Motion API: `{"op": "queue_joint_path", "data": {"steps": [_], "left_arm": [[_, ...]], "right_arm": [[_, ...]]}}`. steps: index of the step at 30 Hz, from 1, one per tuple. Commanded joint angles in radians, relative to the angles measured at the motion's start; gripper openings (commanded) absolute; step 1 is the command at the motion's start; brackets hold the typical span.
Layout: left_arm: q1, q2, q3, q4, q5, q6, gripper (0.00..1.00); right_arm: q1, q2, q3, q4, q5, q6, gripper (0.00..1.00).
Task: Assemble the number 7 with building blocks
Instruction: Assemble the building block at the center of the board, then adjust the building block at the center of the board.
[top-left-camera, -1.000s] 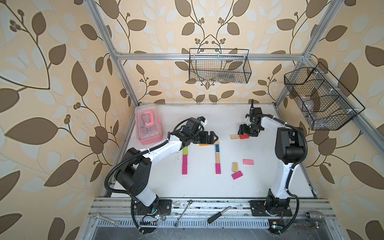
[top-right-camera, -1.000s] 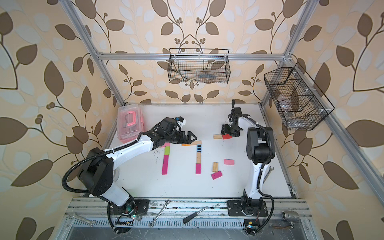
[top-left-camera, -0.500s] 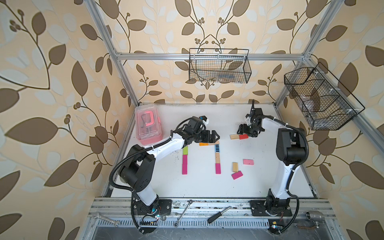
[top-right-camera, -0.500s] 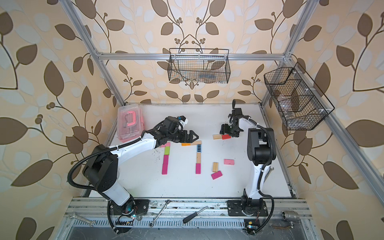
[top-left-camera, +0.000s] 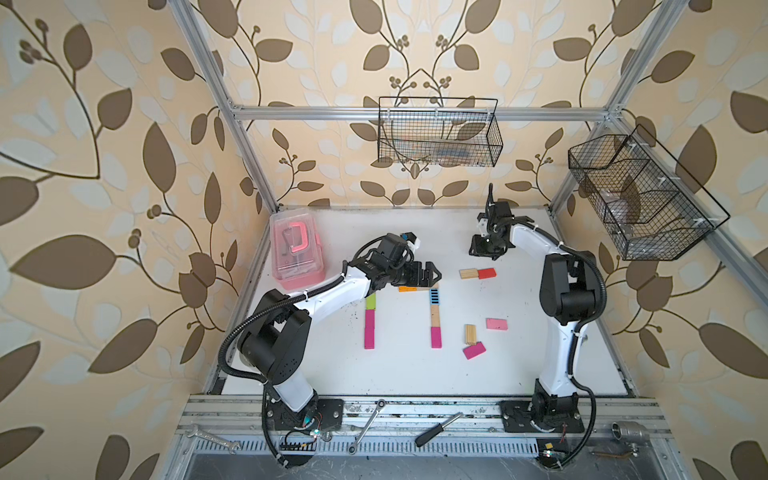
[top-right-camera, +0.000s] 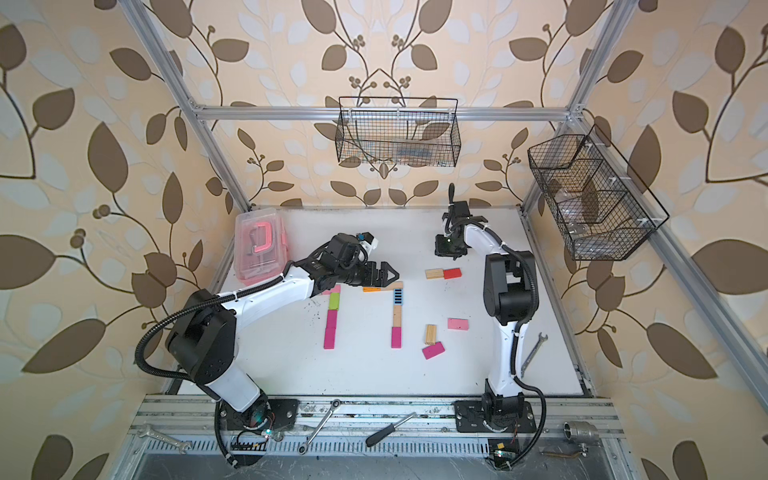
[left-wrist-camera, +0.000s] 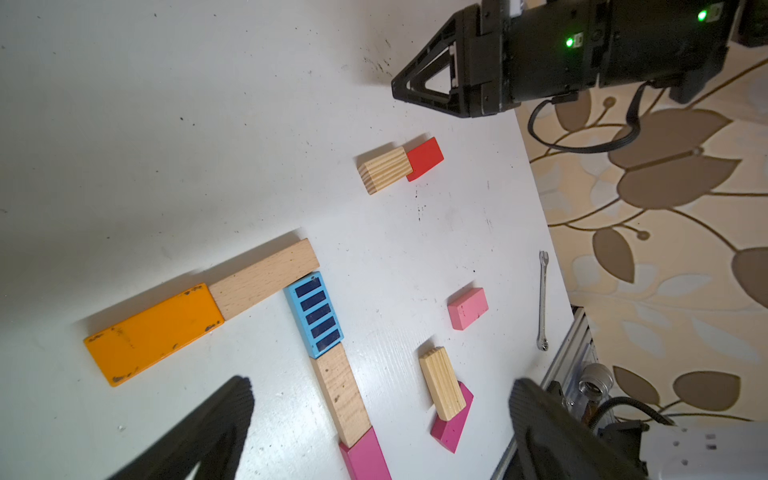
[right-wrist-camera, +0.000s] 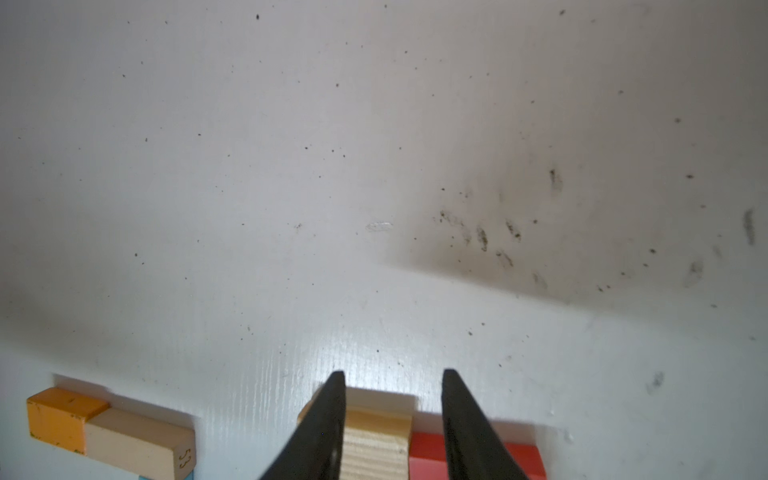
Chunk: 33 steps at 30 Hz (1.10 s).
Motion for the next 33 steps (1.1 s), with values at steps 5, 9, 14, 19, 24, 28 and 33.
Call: {"op": "queue_joint_path", "data": {"steps": [5,9,14,19,24,28,33], "left_arm": [[-0.003,-0.099,-0.032,-0.018,-0.048,0.029,0.99],[-0.003,-0.106,-0.041,-0.02,-0.053,0.03,0.99],[-0.003,-0.108,-0.041,-0.023,-0.055,0.033,0.99],[-0.003,-0.109,-0.041,-0.023,-0.056,0.034,0.99],[-0.003,-0.112,-0.043,-0.026,-0.057,0.033,0.99],[-0.004,-0.112,-0.044,-0.024,-0.055,0.032,0.99],[-0.003,-0.11,-0.043,-0.022,-0.054,0.031,0.99]], "right_arm": [[0.008,0.073,0.059,-0.07,0.021,-0.016,0.22],[0.011,0.071,0.04,-0.073,0.022,-0.021,0.18],[0.017,0.064,0.005,-0.073,0.019,-0.028,0.14],[0.018,0.041,-0.04,-0.058,0.027,-0.029,0.13],[0.015,0.019,-0.077,-0.05,0.037,-0.029,0.13],[0.017,-0.004,-0.116,-0.039,0.043,-0.028,0.13],[0.018,-0.025,-0.153,-0.028,0.046,-0.028,0.12]]}}
